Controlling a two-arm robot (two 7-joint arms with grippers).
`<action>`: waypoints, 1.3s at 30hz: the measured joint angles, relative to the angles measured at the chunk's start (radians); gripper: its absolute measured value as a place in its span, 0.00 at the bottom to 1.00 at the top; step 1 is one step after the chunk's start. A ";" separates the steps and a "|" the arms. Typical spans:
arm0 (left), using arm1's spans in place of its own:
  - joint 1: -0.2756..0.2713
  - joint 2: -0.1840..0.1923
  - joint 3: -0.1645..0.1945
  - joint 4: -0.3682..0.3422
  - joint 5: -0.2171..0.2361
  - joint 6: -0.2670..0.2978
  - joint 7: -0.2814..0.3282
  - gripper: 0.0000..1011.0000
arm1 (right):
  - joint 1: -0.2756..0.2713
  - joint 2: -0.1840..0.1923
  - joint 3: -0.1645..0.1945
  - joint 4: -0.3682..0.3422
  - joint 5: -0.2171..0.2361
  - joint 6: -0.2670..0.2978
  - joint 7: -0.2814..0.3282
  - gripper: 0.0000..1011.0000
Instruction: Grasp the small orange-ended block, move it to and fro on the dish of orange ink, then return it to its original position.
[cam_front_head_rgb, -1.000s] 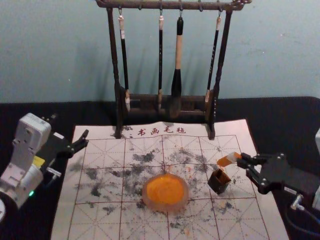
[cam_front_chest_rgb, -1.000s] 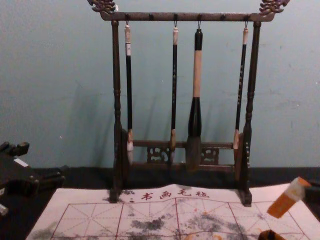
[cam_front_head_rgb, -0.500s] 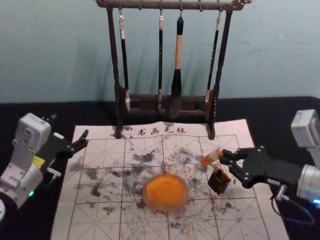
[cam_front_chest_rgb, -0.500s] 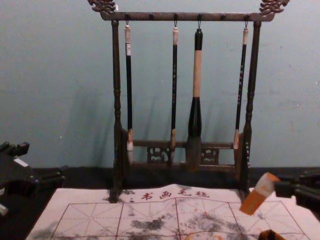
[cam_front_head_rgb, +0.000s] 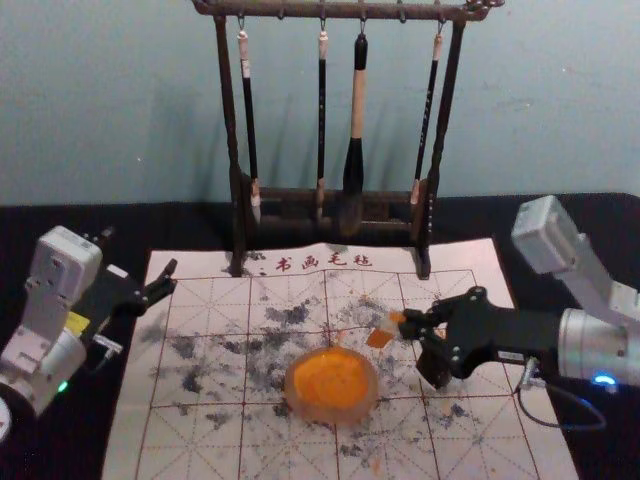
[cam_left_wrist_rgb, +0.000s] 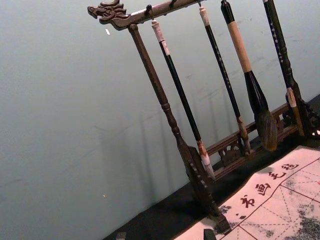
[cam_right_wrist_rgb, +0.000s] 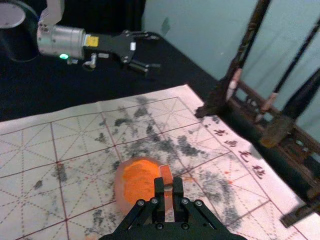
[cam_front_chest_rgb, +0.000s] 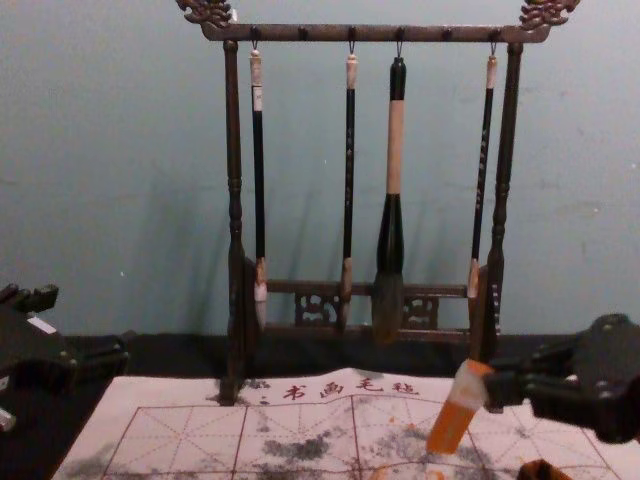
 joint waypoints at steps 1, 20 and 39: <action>0.000 0.000 0.000 0.000 0.000 0.000 0.000 0.99 | 0.007 -0.001 -0.009 0.000 -0.004 0.007 0.002 0.06; 0.000 0.000 0.000 0.000 0.000 0.000 0.000 0.99 | 0.147 -0.033 -0.164 0.050 -0.071 0.111 0.039 0.06; 0.000 0.000 0.000 0.000 0.000 0.000 0.000 0.99 | 0.207 -0.056 -0.230 0.086 -0.085 0.158 0.051 0.06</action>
